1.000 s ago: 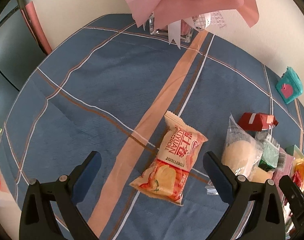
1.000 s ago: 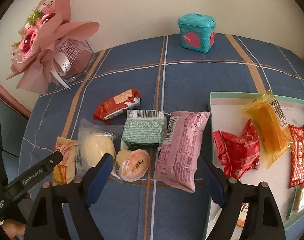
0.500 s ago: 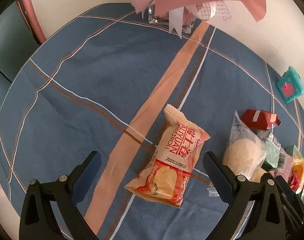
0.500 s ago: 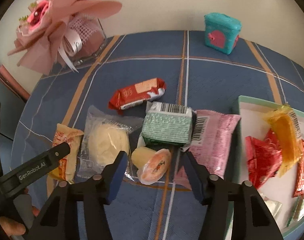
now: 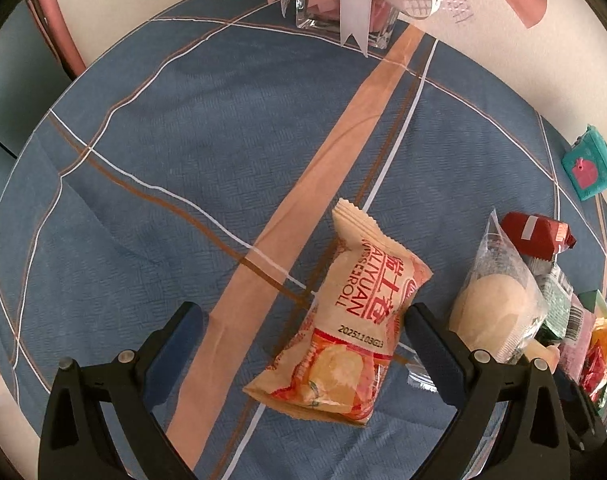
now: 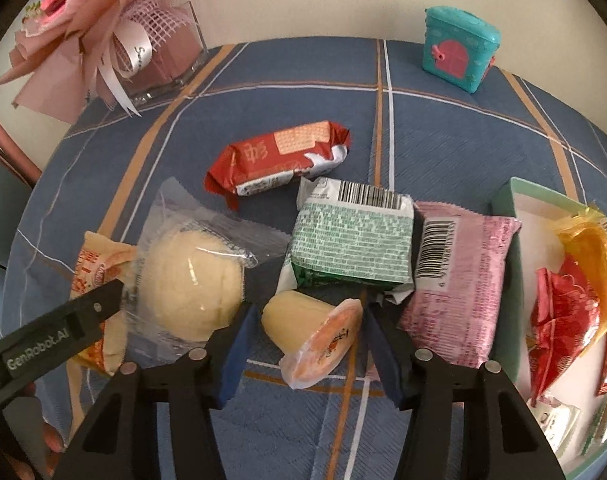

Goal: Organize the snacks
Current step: 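Move the left tool toward the swiss roll packet while the right tool approaches the jelly cup, then grasp the swiss roll packet with the left tool while the right tool grasps the jelly cup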

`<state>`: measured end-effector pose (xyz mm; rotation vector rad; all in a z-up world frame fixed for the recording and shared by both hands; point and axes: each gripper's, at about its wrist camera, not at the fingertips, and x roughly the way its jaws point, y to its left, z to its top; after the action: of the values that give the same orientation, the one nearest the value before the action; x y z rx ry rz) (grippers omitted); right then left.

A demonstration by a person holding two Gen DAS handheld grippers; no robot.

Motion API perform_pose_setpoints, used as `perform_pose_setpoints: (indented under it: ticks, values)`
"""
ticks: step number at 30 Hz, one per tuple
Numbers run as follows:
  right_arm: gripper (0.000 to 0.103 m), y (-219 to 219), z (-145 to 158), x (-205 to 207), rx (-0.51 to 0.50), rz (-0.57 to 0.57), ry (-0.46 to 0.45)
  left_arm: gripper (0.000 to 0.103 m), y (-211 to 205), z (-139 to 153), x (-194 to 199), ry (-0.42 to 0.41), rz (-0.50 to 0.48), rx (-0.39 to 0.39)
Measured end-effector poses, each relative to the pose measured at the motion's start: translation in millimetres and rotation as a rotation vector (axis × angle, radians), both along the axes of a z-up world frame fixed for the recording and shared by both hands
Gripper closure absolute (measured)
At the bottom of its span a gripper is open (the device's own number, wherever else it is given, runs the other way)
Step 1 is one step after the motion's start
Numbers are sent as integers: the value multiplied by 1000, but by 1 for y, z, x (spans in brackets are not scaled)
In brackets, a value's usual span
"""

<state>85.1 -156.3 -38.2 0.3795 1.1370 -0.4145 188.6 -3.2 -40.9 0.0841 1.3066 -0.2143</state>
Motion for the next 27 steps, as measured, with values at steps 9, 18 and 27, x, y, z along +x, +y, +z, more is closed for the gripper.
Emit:
perform_pose_setpoints:
  ticks: [9, 18, 27]
  values:
    - [45, 4, -5, 7, -32, -3, 4, 8, -6, -12, 11, 21, -4, -16]
    - [50, 7, -6, 2, -46, -6, 16, 27, -20, -12, 7, 23, -42, -20]
    - [51, 12, -7, -1, -70, 9, 25, 41, -22, -13, 0, 33, -34, -25]
